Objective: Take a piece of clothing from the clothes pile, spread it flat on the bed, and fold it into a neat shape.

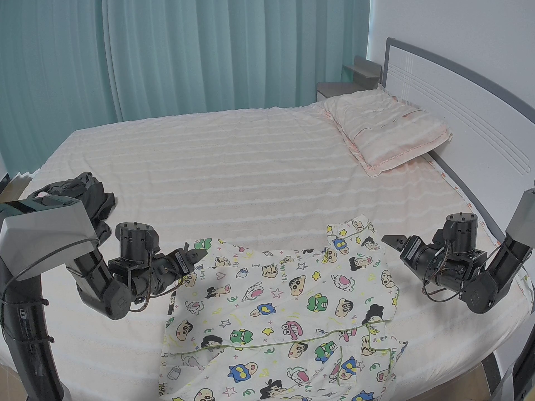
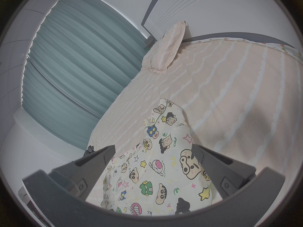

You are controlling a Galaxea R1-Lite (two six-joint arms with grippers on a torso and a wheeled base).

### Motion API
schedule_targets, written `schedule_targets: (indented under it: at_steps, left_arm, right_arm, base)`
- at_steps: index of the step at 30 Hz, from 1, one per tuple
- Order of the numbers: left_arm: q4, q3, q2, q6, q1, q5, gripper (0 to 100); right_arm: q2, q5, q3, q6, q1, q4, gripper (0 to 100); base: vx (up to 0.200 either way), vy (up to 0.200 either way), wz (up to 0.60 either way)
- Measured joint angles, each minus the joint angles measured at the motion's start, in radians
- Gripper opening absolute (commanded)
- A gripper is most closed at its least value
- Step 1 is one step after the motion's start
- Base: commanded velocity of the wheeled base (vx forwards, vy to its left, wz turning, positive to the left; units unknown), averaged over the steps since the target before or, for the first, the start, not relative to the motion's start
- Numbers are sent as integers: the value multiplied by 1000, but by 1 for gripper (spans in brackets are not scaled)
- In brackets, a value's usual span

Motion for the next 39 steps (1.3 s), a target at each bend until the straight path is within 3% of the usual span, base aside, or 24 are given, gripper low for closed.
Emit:
schedule_targets:
  at_steps: [3, 18, 39]
  left_arm:
    - [15, -41, 36, 59, 11, -7, 100]
    - [79, -171, 167, 157, 28, -23, 100]
    - [73, -189, 196, 163, 56, -23, 100]
  right_arm:
    - [0, 0, 4, 0, 6, -1, 100]
    - [-3, 0, 20, -5, 13, -28, 100]
    - [-2, 0, 19, -5, 16, -28, 100]
  base:
    - [0, 0, 0]
    - [0, 0, 0]
    - [0, 0, 0]
